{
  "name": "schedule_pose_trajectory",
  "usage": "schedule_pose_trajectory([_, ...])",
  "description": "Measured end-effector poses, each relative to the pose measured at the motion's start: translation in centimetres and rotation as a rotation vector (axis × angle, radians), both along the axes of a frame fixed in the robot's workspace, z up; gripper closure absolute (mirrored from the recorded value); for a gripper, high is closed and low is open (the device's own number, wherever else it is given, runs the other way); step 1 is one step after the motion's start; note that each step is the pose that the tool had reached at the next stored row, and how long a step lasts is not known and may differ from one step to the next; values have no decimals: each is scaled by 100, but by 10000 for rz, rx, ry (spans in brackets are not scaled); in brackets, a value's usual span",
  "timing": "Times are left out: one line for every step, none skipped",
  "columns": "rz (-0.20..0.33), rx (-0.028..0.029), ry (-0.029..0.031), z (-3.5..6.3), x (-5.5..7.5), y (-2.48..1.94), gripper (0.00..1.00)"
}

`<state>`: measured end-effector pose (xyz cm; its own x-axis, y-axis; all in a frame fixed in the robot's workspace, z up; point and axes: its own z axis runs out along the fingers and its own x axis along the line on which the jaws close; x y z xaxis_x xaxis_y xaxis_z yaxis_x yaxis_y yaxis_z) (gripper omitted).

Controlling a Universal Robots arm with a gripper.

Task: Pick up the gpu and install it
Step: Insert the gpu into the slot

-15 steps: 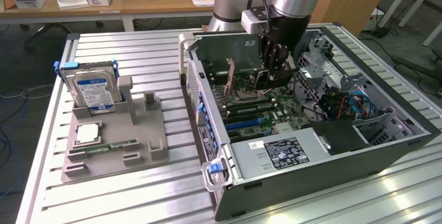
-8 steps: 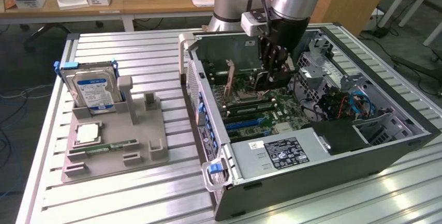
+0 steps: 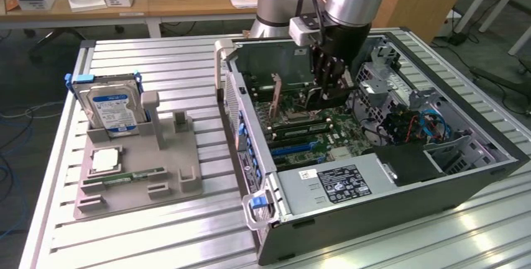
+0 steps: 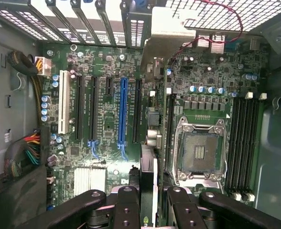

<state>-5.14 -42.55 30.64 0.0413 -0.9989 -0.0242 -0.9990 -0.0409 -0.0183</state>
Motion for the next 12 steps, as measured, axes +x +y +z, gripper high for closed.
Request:
schedule_pose_trajectory([0, 0, 0, -5, 0, 0, 73])
schedule_pose_trajectory([0, 0, 0, -10, 0, 0, 73])
schedule_pose_trajectory([0, -1, 0, -15, 0, 0, 73])
schedule_pose_trajectory([0, -1, 0, -20, 0, 0, 73])
schedule_pose_trajectory([0, 0, -1, -26, 0, 0, 73])
schedule_pose_trajectory([0, 0, -2, -32, 0, 0, 73])
schedule_pose_trajectory([0, -1, -3, -38, 1, 0, 73])
schedule_pose_trajectory([0, -1, -5, -45, 1, 0, 73])
schedule_pose_trajectory([1, 0, -6, -52, 1, 0, 73])
schedule_pose_trajectory([1, -1, -7, -60, 1, 0, 73])
schedule_pose_trajectory([1, -1, -8, -66, 1, 0, 73])
schedule_pose_trajectory([0, -3, -13, -73, 0, 0, 73])
